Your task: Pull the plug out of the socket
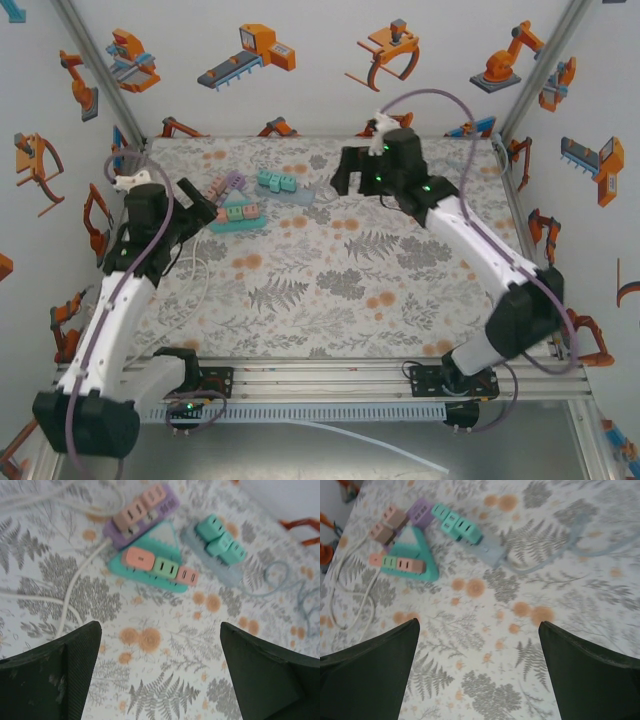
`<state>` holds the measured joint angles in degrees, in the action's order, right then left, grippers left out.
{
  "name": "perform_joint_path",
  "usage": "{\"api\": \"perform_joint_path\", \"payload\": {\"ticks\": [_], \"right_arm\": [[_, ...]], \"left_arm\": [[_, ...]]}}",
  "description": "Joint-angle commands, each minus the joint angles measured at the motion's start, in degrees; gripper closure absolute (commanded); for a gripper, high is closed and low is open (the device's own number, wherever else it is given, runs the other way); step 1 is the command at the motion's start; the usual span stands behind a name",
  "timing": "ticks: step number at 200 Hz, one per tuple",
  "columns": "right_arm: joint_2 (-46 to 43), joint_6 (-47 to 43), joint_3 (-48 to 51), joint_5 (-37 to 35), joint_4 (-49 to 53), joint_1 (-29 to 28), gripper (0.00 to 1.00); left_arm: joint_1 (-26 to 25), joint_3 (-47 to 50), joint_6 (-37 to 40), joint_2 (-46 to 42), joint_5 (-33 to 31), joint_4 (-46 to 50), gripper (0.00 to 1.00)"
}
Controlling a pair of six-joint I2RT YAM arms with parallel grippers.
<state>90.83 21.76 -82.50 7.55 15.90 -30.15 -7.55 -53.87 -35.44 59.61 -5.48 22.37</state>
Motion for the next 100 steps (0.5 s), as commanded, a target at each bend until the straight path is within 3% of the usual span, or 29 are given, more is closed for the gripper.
{"api": "perform_joint_path", "payload": {"ticks": [1,23,39,80,89,100], "right_arm": [[10.01,0.15,-10.06,4.11,10.20,-3.54,0.08],[19.89,0.71,-21.68,5.20,13.33,-6.16,0.09],[23.01,2.14,-24.80,6.23,13.21,-7.00,0.09],[19.38,6.92,-16.37,8.35,5.99,-7.97,0.09],[17.98,7.43,-13.70,7.95,5.50,-8.06,0.09],[16.14,7.69,-10.81,8.10,4.87,-8.08,0.09]], "left_arm": [[2.72,-4.49,-0.13,10.16,9.09,5.43,0.10],[3.70,-8.73,4.24,19.75,12.75,1.16,0.15],[3.63,-11.59,7.46,25.09,12.30,-1.06,0.14],[2.92,-16.47,14.71,35.34,4.27,-4.30,0.04],[2.81,-16.28,16.61,36.86,5.01,-6.65,0.00],[2.60,-15.81,19.19,38.16,8.35,-9.94,0.03]]}}
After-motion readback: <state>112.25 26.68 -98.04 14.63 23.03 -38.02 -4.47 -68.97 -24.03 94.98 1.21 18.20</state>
